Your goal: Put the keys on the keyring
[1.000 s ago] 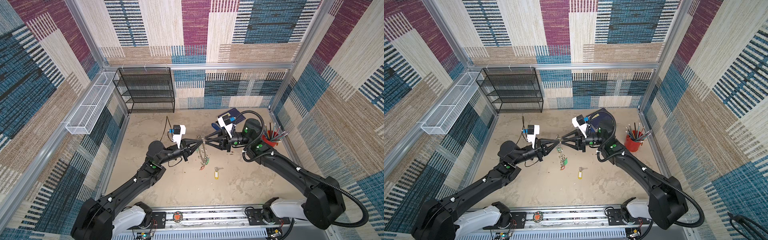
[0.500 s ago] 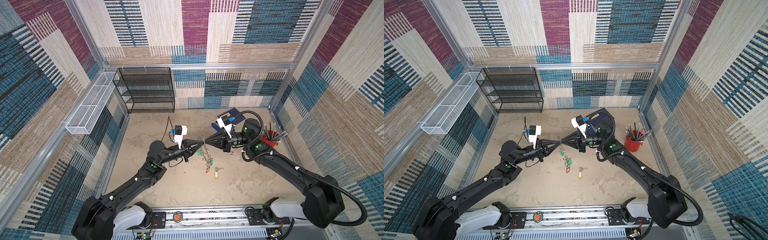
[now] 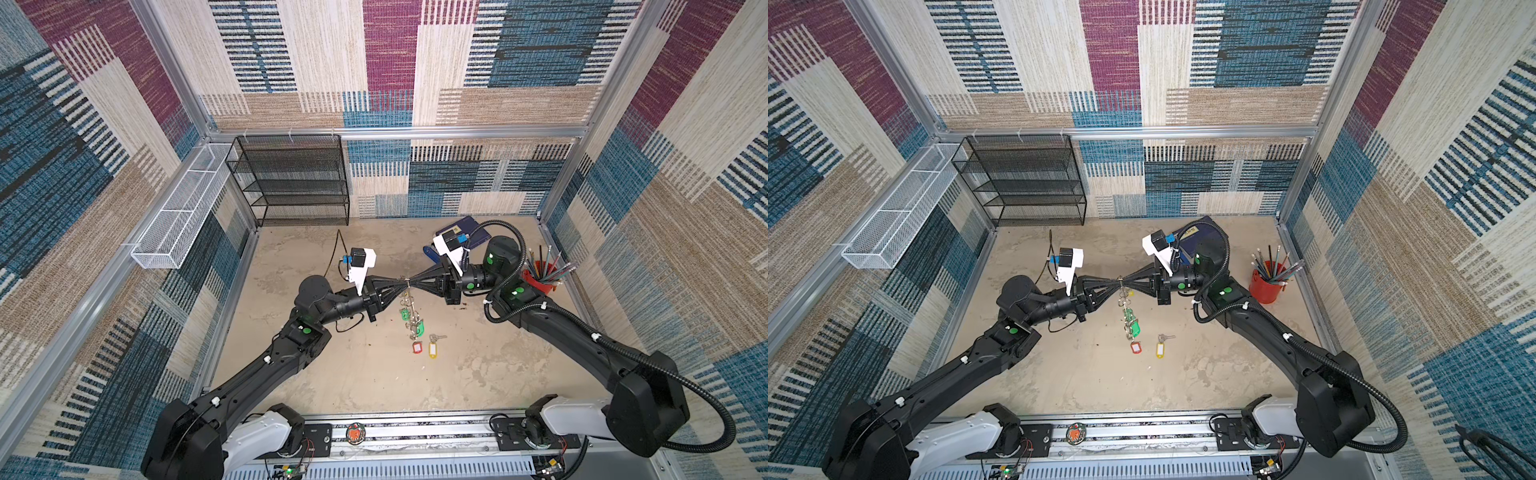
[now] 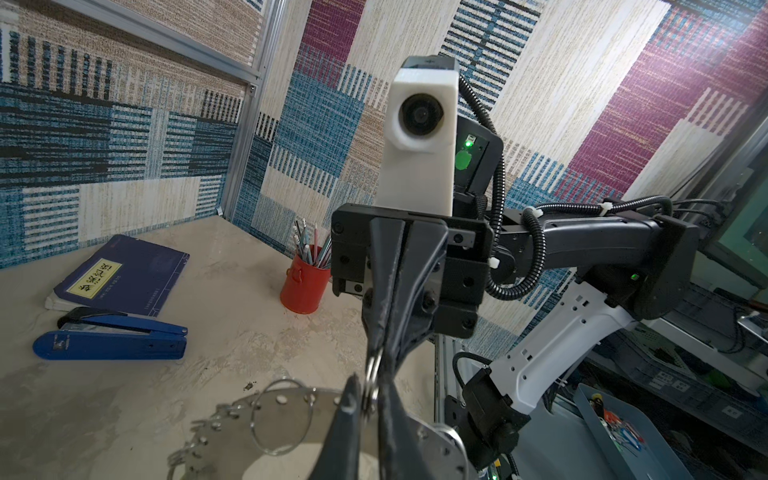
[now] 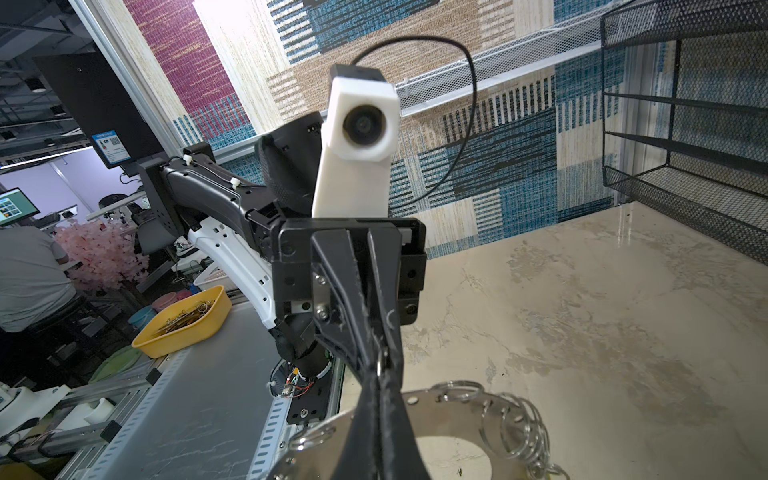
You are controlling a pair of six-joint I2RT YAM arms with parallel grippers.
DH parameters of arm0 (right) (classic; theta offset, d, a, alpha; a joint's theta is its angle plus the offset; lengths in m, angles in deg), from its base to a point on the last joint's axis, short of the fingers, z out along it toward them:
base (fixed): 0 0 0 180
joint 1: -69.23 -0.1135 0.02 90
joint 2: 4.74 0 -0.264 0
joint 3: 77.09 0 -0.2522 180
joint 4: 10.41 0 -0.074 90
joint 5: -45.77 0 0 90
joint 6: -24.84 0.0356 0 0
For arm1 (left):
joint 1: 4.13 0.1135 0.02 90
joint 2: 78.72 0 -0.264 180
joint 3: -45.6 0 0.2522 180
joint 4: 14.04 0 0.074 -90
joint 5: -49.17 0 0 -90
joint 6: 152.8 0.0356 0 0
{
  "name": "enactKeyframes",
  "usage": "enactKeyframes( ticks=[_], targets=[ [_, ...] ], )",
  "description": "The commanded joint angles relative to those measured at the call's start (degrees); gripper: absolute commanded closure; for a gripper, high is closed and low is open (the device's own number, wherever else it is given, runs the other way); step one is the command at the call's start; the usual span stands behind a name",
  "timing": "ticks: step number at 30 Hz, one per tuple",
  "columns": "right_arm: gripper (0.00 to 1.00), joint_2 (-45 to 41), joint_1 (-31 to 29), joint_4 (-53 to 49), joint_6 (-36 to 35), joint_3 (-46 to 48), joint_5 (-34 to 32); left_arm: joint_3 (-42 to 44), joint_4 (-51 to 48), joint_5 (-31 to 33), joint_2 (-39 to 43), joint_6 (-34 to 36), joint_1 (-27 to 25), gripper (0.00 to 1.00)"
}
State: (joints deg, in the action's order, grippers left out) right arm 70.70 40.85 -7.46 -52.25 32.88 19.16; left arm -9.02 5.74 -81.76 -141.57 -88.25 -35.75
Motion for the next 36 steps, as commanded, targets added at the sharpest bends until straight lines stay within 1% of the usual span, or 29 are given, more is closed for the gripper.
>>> enactKeyframes(
  ticks=[1,2,4,7,11,14,15,18,22,30,36],
  targets=[
    [1.00,-0.45,-0.01,-4.41,-3.84,-1.43,-2.86,-2.35,-9.05,-1.67,1.05,5.83,0.22,0.73],
    [1.00,-0.53,-0.03,-5.73,-4.82,-1.85,-3.46,-3.06,-11.12,-2.29,1.22,6.73,0.24,0.68],
    [1.00,-0.48,-0.01,-7.70,-6.14,-2.55,-4.13,-5.10,-16.12,-3.85,1.37,8.99,0.65,0.62],
    [1.00,-1.03,0.04,-10.70,-7.95,-3.30,-5.27,-10.23,-29.05,-5.05,1.79,15.20,1.92,0.55],
    [1.00,-1.25,-0.18,-17.57,-12.11,-4.93,-7.94,-17.37,-44.25,-5.49,1.44,25.76,3.75,0.51],
    [1.00,-0.79,-0.44,-23.91,-15.89,-7.34,-9.96,-22.07,-52.71,-7.34,-0.39,33.32,4.02,0.51],
    [1.00,-0.74,-0.40,-25.00,-16.60,-7.69,-10.54,-23.40,-54.24,-7.99,-1.26,34.78,4.05,0.52],
    [1.00,-0.75,-0.45,-27.46,-18.08,-8.85,-11.20,-26.84,-58.26,-9.05,-4.20,37.93,4.02,0.53],
    [1.00,-0.14,-0.62,-31.55,-20.09,-10.84,-11.00,-30.33,-60.51,-7.91,-7.27,38.73,4.02,0.64],
    [1.00,-0.37,-1.10,-33.84,-21.21,-11.79,-9.79,-32.50,-61.20,-9.08,-9.91,38.98,3.76,0.65],
    [1.00,-0.83,-1.24,-32.94,-20.99,-11.41,-7.73,-32.79,-61.36,-7.80,-11.00,39.51,3.17,0.66]
  ],
)
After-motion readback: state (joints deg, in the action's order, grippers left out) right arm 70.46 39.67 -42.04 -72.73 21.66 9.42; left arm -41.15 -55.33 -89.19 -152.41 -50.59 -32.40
